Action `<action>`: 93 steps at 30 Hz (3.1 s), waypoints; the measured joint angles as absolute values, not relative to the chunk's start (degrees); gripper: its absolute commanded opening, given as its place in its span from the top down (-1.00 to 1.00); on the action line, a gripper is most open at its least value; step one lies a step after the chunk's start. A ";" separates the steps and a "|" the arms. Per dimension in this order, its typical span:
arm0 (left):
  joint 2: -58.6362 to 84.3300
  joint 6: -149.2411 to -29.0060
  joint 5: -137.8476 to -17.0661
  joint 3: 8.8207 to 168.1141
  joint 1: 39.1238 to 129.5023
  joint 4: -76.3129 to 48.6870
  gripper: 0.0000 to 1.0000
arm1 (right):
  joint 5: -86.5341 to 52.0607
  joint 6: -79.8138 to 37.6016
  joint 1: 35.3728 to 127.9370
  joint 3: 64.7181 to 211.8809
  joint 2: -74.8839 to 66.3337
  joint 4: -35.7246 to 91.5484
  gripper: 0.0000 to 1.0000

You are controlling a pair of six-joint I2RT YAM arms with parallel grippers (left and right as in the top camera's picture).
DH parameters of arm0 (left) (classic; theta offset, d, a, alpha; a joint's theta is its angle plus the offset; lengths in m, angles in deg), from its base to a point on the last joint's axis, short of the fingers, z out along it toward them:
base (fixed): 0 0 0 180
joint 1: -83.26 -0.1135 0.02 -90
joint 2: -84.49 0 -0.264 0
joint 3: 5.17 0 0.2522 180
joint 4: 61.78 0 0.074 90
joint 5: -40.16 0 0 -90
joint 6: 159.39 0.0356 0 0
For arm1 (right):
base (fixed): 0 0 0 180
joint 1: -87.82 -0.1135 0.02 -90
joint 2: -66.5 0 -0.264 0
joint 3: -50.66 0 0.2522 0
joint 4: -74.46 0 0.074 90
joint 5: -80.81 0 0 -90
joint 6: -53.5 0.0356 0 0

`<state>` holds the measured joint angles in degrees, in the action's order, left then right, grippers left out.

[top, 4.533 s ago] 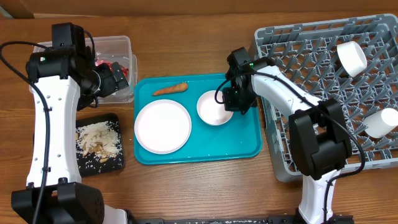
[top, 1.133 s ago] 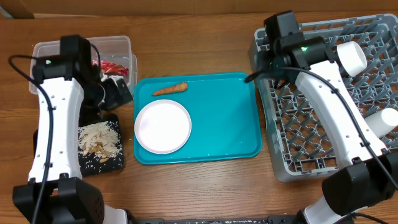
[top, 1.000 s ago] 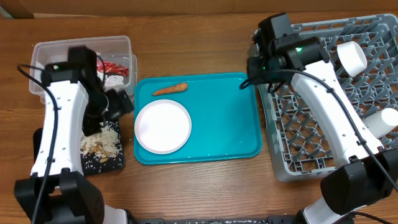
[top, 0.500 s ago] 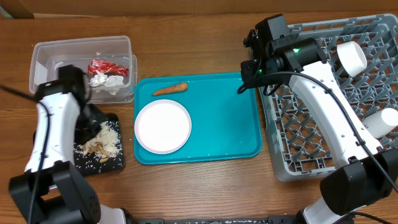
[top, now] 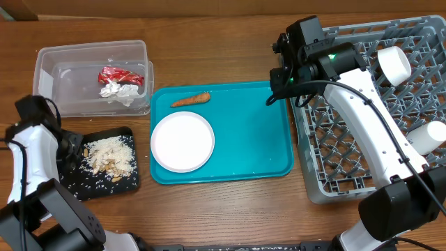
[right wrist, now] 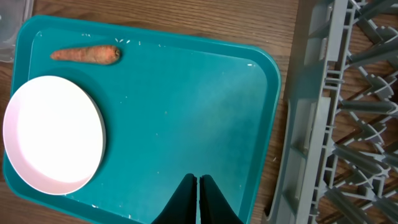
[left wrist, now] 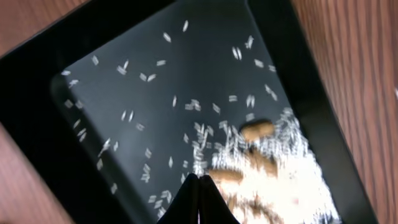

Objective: Sort waste into correct bins and load items into the dishwasher

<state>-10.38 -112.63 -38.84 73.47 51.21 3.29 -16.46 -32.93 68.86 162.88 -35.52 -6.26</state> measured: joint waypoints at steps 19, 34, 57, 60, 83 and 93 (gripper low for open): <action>-17.44 -113.88 -41.94 67.38 50.97 -18.17 0.92 | -16.46 -33.13 68.88 162.88 -35.52 -6.48 0.90; -20.76 -114.07 -51.43 67.33 50.97 -31.97 0.91 | -16.46 -33.13 68.88 162.88 -35.52 -6.59 0.90; -20.76 -113.50 -60.50 67.51 53.57 -33.87 0.92 | -16.46 -33.15 68.88 162.88 -35.52 -6.61 0.90; -20.74 -111.30 -62.99 68.14 53.64 -29.23 0.92 | -16.46 -33.13 68.86 162.88 -35.52 -6.63 0.90; -20.56 -106.73 -65.24 69.41 65.66 -25.15 0.92 | -16.46 -33.13 68.88 162.88 -35.52 -6.87 0.92; -21.11 -106.88 -65.50 69.85 66.05 -28.84 0.92 | -16.48 -33.15 68.86 162.88 -35.52 -6.85 0.92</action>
<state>-21.11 -106.88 -65.50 69.85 66.05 -28.84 -16.48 -33.15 68.86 162.88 -35.52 -6.85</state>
